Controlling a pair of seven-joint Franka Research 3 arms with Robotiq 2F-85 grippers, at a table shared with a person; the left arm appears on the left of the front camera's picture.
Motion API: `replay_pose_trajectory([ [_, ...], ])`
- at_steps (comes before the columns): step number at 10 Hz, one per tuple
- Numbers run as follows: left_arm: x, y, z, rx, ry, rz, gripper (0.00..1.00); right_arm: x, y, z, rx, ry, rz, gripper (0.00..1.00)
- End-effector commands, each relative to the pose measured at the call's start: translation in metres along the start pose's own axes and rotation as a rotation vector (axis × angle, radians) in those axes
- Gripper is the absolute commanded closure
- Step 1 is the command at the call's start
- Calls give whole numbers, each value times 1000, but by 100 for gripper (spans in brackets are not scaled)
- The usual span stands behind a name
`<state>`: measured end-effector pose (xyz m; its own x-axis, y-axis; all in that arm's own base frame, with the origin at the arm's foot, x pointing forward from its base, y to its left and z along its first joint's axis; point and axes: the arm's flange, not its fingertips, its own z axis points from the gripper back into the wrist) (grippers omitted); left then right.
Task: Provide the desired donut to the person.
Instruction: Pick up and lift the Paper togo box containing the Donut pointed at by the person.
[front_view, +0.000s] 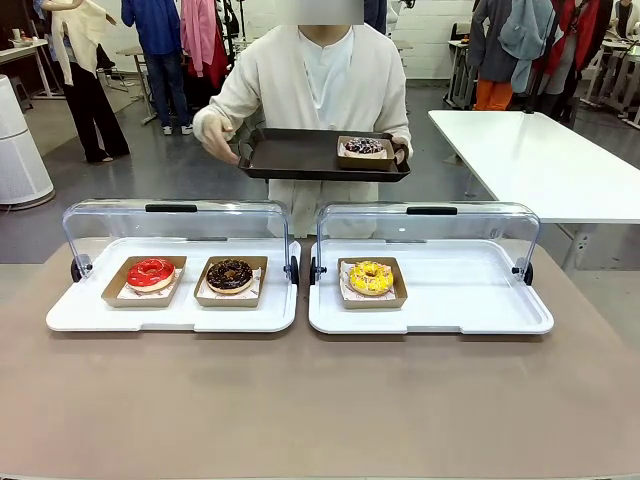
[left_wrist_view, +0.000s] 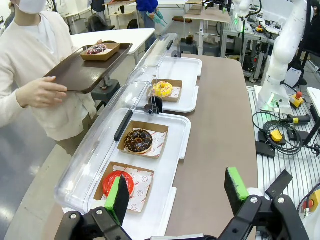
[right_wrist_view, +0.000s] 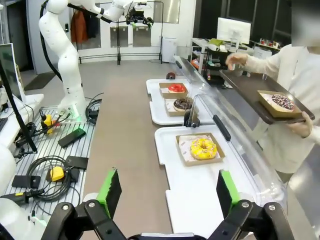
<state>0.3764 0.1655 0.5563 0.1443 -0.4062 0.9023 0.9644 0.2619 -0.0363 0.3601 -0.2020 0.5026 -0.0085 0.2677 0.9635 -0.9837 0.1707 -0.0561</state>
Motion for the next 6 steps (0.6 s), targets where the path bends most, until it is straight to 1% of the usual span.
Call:
replay_pose_trajectory([
  [1, 1, 0, 0, 9, -8, -10, 0, 0, 2, 1, 10, -6, -7, 0],
  [6, 1, 0, 0, 9, -8, -10, 0, 0, 2, 1, 10, -6, -7, 0],
])
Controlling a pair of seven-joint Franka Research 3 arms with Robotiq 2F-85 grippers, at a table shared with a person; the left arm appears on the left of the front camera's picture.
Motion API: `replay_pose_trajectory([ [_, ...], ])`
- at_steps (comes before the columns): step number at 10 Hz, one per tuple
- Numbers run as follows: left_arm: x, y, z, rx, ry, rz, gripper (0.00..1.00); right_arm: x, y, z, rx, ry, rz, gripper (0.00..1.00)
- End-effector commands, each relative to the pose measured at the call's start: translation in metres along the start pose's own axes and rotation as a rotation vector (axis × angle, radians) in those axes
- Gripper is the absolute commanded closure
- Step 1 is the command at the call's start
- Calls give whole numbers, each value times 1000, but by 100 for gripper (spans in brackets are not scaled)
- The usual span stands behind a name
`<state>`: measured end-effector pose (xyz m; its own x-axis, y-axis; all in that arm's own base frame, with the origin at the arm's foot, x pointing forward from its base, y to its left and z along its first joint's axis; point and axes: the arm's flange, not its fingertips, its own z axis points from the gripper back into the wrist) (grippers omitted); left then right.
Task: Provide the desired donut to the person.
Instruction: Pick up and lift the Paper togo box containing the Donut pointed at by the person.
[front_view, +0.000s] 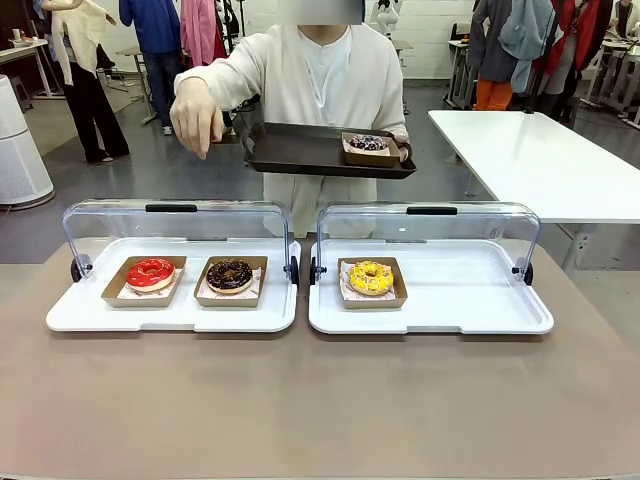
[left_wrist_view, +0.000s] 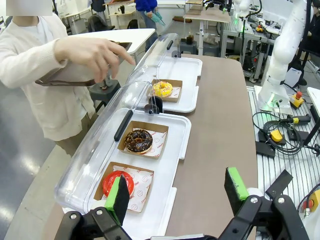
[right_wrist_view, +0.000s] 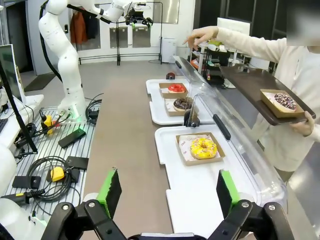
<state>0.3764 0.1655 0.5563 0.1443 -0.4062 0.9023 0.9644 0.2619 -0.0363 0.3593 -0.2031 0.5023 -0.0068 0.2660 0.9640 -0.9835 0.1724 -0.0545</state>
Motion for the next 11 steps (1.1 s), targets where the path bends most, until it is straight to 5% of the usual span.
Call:
replay_pose_trajectory([
  [1, 1, 0, 0, 9, -8, -10, 0, 1, 1, 0, 12, -4, -5, 0],
  [11, 1, 0, 0, 9, -8, -10, 0, 1, 1, 0, 12, -4, -5, 0],
])
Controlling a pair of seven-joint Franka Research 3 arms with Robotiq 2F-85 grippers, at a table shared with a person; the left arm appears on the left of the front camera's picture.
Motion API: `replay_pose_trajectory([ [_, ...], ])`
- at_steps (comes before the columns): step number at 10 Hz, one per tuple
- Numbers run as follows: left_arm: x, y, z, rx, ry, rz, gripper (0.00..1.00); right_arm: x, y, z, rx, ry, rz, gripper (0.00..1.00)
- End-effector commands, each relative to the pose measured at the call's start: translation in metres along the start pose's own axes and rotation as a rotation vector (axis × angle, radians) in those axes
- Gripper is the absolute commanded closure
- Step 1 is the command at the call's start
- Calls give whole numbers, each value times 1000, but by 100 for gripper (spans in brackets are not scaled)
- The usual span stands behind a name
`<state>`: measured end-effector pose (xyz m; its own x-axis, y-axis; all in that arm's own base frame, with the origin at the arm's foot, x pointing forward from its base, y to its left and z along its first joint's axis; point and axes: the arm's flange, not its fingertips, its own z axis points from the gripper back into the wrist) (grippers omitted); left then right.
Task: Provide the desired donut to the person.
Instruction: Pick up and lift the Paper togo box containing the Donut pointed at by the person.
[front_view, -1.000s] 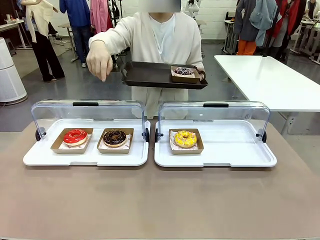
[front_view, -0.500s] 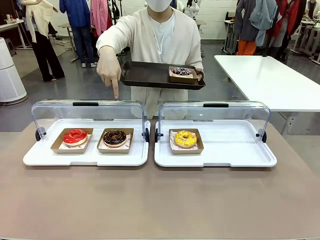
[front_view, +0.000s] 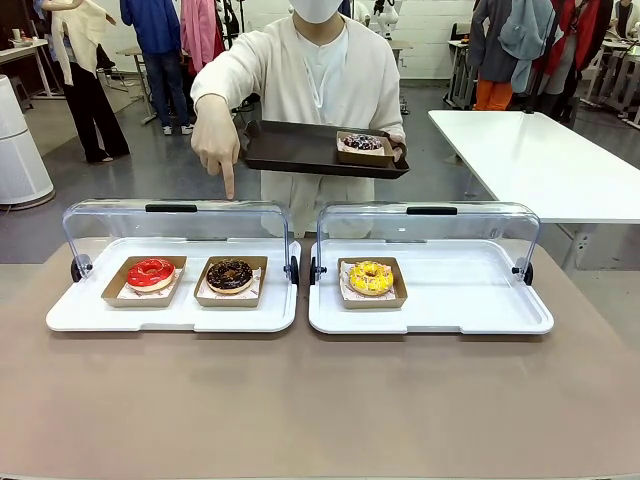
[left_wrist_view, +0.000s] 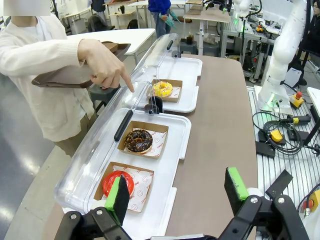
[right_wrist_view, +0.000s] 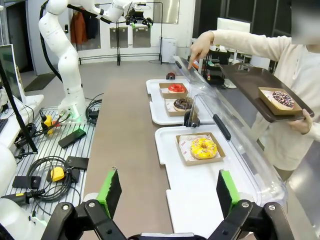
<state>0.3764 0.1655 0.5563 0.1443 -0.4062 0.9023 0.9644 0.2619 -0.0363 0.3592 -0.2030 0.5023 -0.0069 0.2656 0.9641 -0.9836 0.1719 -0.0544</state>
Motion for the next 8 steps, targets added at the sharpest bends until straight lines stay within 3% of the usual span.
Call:
replay_pose_trajectory([
  [1, 0, 0, 0, 0, 0, 0, 0, 0, 1, 0, 11, -4, -5, 0],
  [4, 61, -2, -102, -61, 435, -174, 0, 0, 1, 0, 11, -4, -5, 0],
  [6, 73, -5, -175, -46, 727, -259, 0, 0, 1, 0, 11, -4, -5, 0],
  [8, 65, -1, -241, -51, 918, -283, 0, 0, 1, 0, 11, -4, -5, 0],
])
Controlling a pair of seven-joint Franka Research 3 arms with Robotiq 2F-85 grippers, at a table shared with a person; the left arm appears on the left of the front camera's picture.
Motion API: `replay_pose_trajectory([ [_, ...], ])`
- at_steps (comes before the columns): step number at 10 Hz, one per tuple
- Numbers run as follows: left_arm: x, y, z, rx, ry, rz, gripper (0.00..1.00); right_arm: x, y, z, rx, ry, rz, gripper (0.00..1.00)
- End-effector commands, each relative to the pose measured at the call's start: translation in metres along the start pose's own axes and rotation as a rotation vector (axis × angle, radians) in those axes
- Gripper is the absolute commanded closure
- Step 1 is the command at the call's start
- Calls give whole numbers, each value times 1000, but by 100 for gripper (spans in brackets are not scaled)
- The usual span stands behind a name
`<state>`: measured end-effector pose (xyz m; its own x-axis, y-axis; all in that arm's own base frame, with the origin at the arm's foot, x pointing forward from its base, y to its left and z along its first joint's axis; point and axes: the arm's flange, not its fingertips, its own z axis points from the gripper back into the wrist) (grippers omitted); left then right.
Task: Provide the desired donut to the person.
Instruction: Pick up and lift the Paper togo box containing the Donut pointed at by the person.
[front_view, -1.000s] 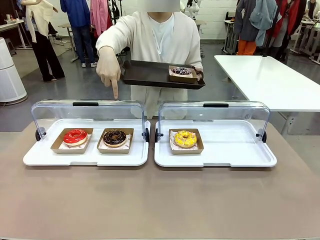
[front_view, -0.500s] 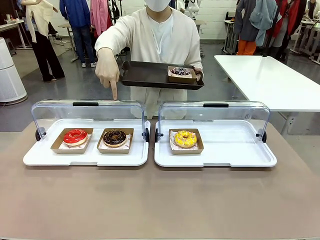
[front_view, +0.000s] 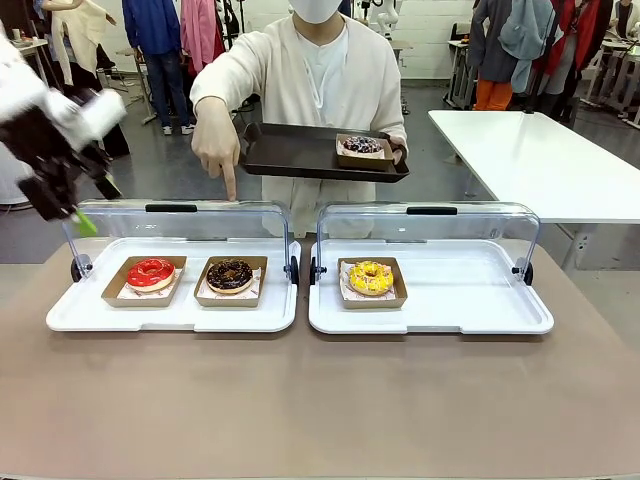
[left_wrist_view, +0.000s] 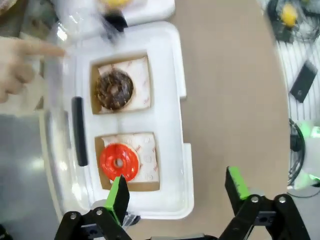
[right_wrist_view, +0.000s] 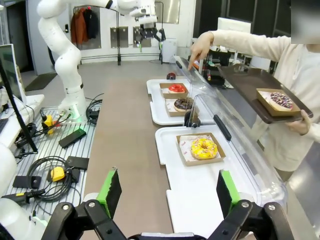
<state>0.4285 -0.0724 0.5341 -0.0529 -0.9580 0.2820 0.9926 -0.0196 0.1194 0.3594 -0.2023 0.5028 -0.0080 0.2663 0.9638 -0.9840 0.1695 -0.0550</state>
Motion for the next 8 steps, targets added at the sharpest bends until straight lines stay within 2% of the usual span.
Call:
replay_pose_trajectory([
  [1, 7, 12, -44, -21, 143, 50, 0, 0, 1, 1, 9, -4, -6, 0],
  [4, 29, 22, -91, -38, 193, 71, 0, 0, 1, 1, 9, -4, -6, 0],
  [6, 18, 26, -100, -58, 202, 91, 0, 0, 1, 1, 9, -4, -6, 0],
  [7, 11, 24, -94, -102, 139, 98, 0, 0, 1, 1, 9, -4, -6, 0],
  [8, 23, 20, -107, -70, 181, 74, 0, 0, 1, 1, 9, -4, -6, 0],
])
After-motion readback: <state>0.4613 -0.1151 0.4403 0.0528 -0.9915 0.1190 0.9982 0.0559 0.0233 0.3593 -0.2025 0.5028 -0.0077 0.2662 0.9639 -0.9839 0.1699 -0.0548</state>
